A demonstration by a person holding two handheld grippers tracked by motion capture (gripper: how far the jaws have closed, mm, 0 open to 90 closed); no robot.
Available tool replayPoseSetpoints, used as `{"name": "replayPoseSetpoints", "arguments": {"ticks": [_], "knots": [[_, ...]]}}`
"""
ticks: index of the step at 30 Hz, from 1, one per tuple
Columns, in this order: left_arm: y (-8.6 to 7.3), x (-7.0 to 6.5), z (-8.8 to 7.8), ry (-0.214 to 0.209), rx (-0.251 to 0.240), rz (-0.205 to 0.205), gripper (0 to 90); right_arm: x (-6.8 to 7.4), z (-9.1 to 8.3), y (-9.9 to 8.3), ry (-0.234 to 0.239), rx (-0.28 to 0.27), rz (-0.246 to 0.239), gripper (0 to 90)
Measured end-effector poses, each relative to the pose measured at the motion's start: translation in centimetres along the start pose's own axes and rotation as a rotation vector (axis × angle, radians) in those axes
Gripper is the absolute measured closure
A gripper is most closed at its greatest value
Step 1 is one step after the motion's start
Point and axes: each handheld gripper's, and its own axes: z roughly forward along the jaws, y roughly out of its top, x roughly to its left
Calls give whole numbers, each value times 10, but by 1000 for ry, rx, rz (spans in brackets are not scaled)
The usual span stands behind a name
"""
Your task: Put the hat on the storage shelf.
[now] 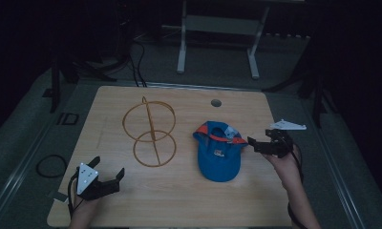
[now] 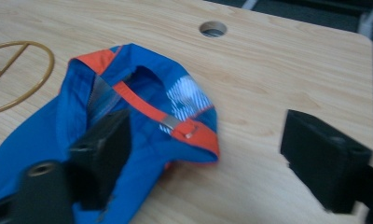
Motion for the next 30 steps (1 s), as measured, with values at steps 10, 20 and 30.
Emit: {"name": "replayPoseSetpoints", "arguments": {"ticks": [10,20,30], "knots": [[0,0,1,-14,5,5,22,7,46,14,42,41,-12,223],[0,0,1,-22,14,9,23,7,91,18,25,123,6,222],[0,0,1,-26,18,5,23,5,131,18,3,193,27,222]]}}
